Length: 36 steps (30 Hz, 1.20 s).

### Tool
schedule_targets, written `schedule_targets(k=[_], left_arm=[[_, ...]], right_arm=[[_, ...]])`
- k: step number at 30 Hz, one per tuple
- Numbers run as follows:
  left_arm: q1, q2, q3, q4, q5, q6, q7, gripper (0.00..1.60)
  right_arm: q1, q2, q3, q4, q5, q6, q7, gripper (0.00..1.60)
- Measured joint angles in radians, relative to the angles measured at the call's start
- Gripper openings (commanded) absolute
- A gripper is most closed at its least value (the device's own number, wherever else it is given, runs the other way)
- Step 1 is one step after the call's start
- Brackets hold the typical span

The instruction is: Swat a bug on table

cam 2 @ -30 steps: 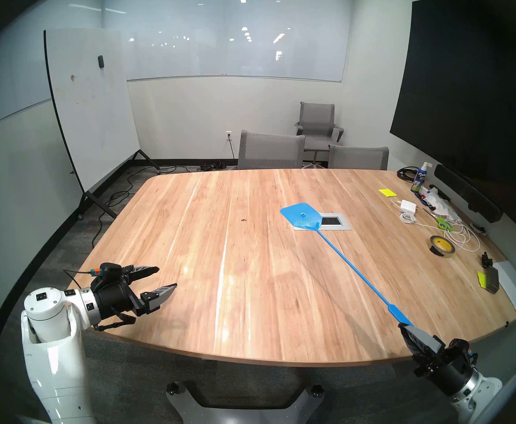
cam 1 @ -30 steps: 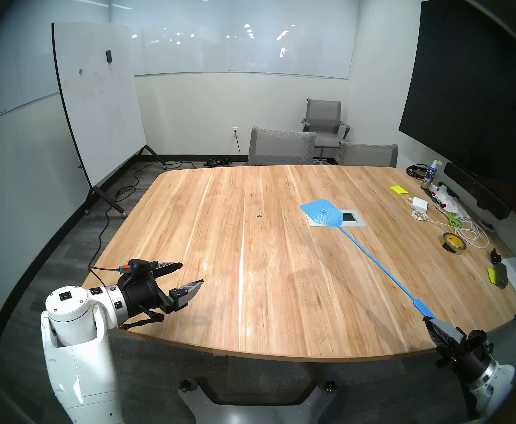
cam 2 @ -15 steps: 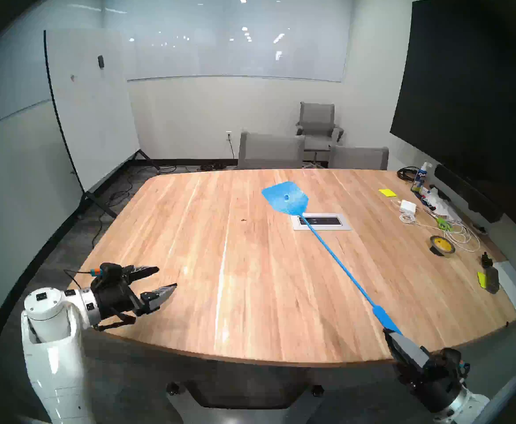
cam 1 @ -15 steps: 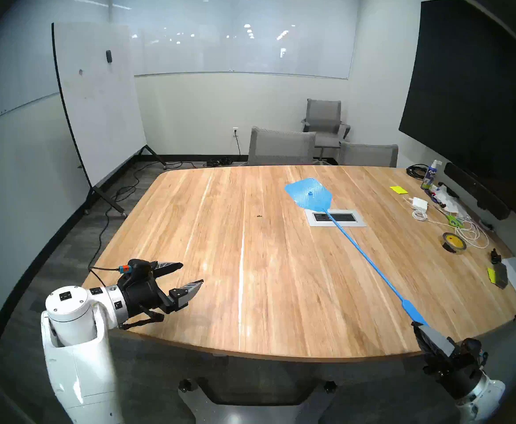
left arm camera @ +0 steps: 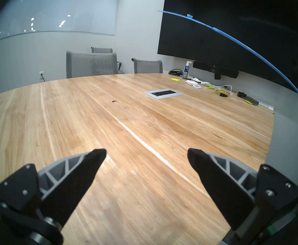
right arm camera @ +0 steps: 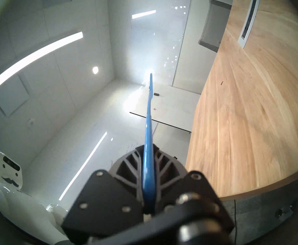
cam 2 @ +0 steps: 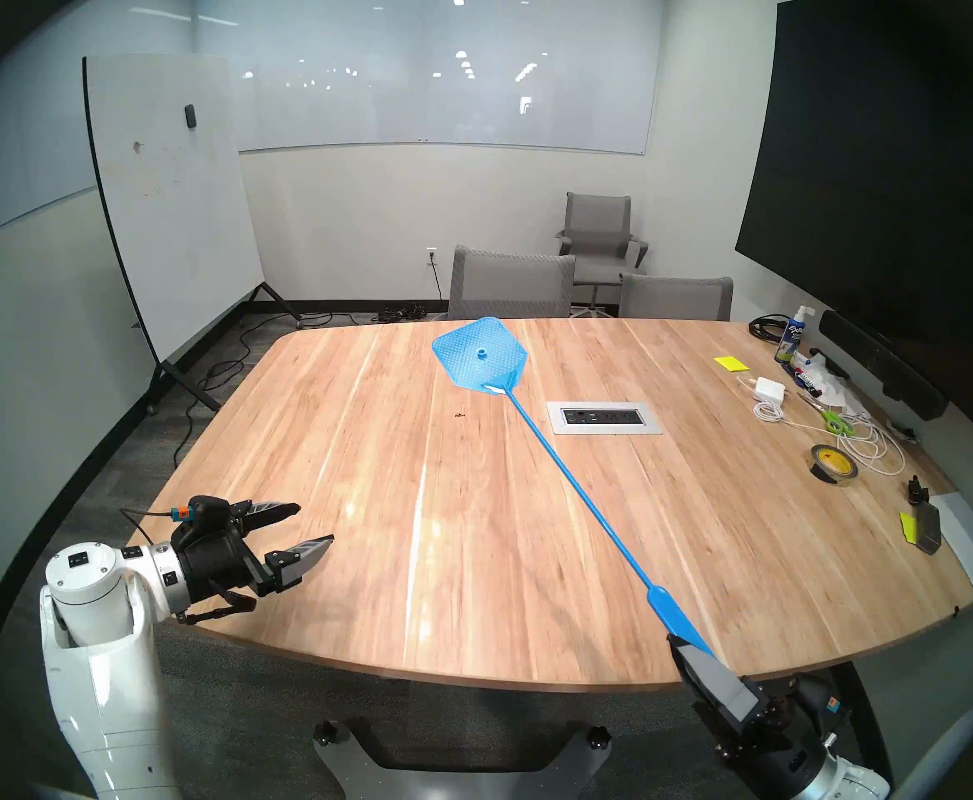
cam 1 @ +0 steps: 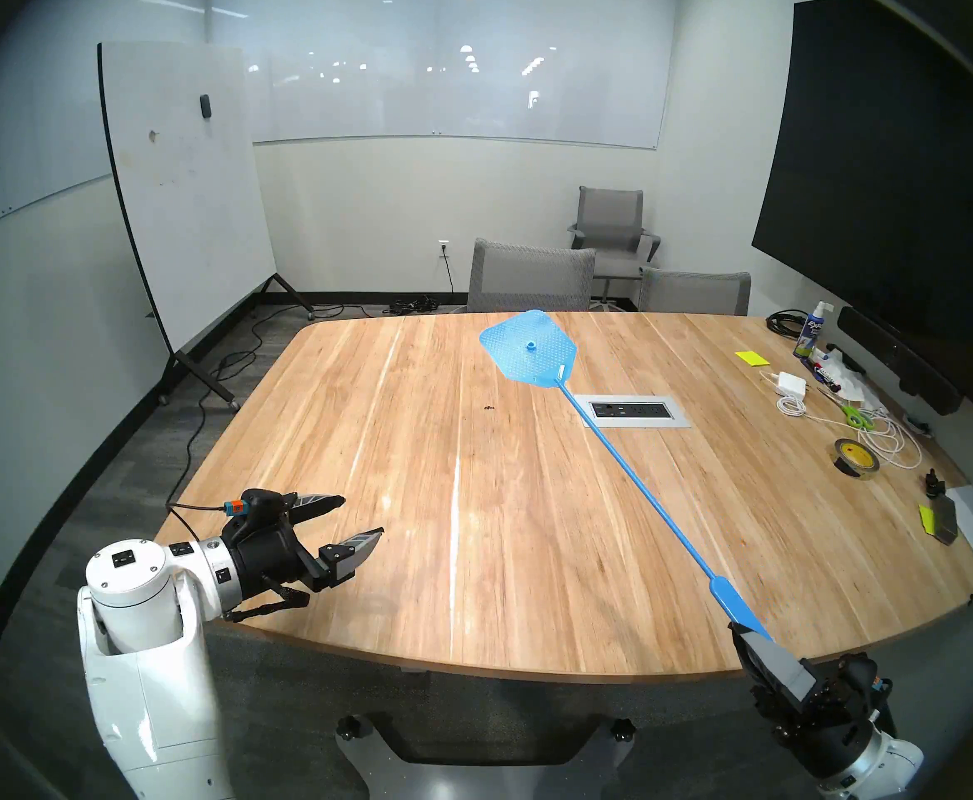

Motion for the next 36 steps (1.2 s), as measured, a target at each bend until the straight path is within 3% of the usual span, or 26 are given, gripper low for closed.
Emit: schedule_targets(k=[12, 28, 36], left_arm=[[0.0, 0.0, 0.0, 0.0, 0.0, 0.0, 0.0, 1.6], [0.0, 0.0, 0.0, 0.0, 0.0, 0.0, 0.001, 1.6], [0.0, 0.0, 0.0, 0.0, 0.0, 0.0, 0.001, 1.6]], right_arm=[[0.053, -0.027, -0.026, -0.026, 0.01, -0.012, -0.117, 0.0], [0.039, -0.088, -0.117, -0.115, -0.064, -0.068, -0.203, 0.0], [0.057, -0.115, -0.148, -0.141, -0.049, -0.067, -0.257, 0.0]])
